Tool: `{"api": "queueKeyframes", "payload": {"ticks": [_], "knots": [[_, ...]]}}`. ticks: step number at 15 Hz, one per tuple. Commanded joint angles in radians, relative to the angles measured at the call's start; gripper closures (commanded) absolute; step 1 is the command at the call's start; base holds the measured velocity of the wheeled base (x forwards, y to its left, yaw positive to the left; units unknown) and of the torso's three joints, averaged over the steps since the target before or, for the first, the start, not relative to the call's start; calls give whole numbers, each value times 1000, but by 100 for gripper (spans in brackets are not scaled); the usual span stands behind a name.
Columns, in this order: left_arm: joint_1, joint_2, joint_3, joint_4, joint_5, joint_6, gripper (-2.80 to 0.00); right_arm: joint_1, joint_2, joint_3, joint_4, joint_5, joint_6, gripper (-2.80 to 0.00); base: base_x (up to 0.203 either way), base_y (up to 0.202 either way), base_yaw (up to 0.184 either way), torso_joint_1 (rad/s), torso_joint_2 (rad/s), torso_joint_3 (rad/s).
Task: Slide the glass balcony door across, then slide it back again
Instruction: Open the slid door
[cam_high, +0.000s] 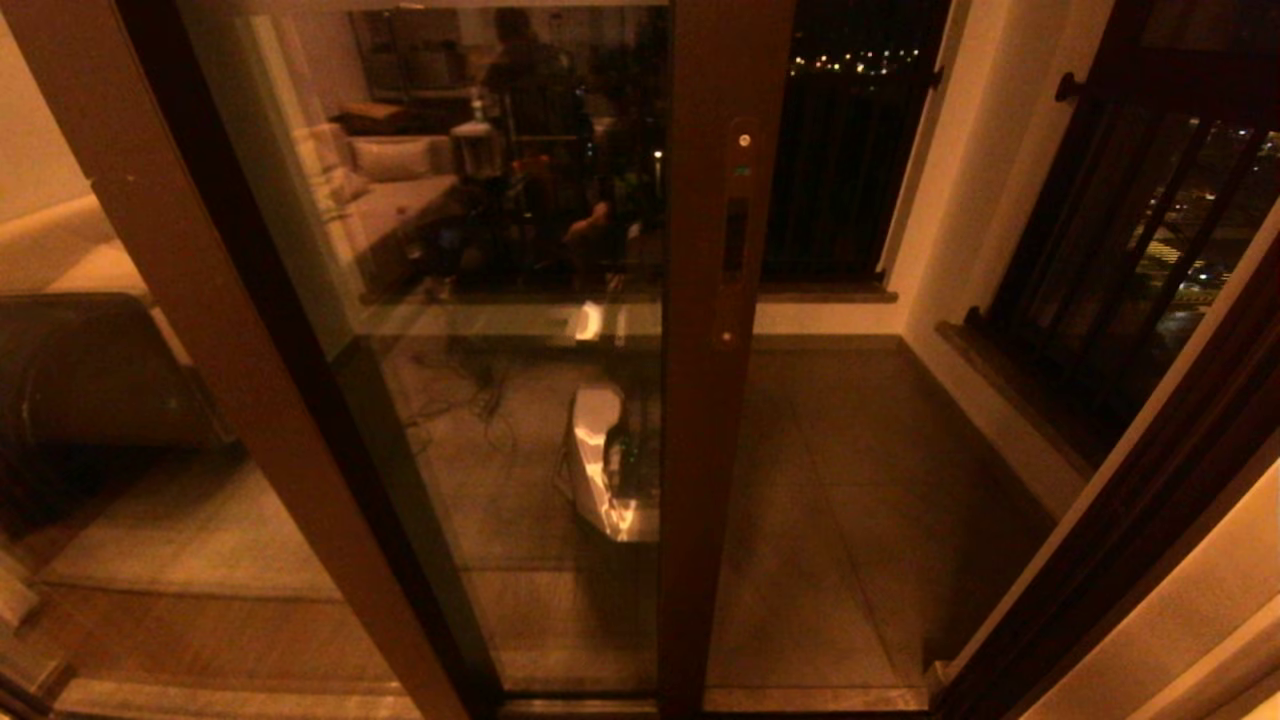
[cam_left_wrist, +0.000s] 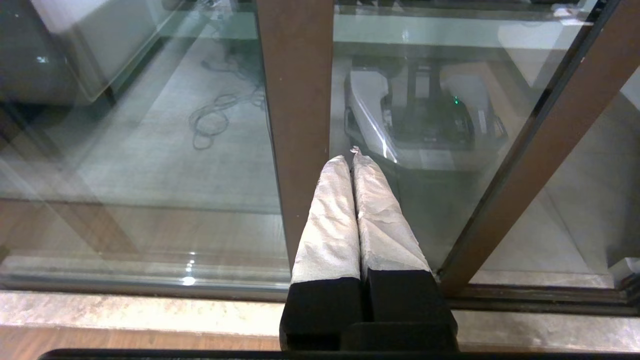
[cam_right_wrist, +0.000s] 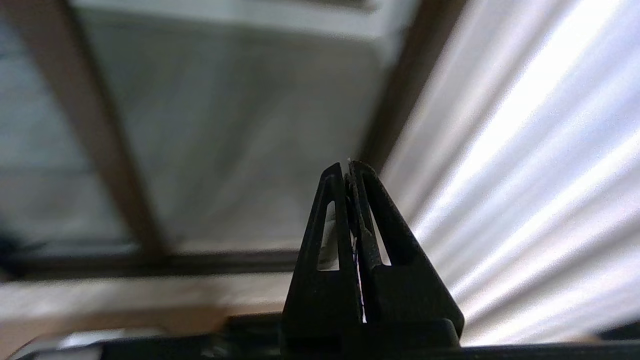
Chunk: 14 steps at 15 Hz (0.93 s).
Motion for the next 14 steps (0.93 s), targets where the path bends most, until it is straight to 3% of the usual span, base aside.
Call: {"api": "queueKeyframes", "payload": {"ticks": [1, 3, 5, 9, 14], "knots": [[0, 0, 0, 1, 0, 0, 0, 0, -31, 277, -229, 33, -11, 0, 0, 0, 0, 0, 0, 0], [0, 0, 0, 1, 0, 0, 0, 1, -30, 537, -530, 65, -38, 0, 0, 0, 0, 0, 0, 0], [0, 0, 0, 1, 0, 0, 0, 1, -29, 672, -781, 110, -42, 0, 0, 0, 0, 0, 0, 0], [0, 0, 0, 1, 0, 0, 0, 2, -29, 674, -728, 99, 102, 0, 0, 0, 0, 0, 0, 0], [0, 0, 0, 1, 0, 0, 0, 2, -29, 674, -727, 96, 104, 0, 0, 0, 0, 0, 0, 0]]}}
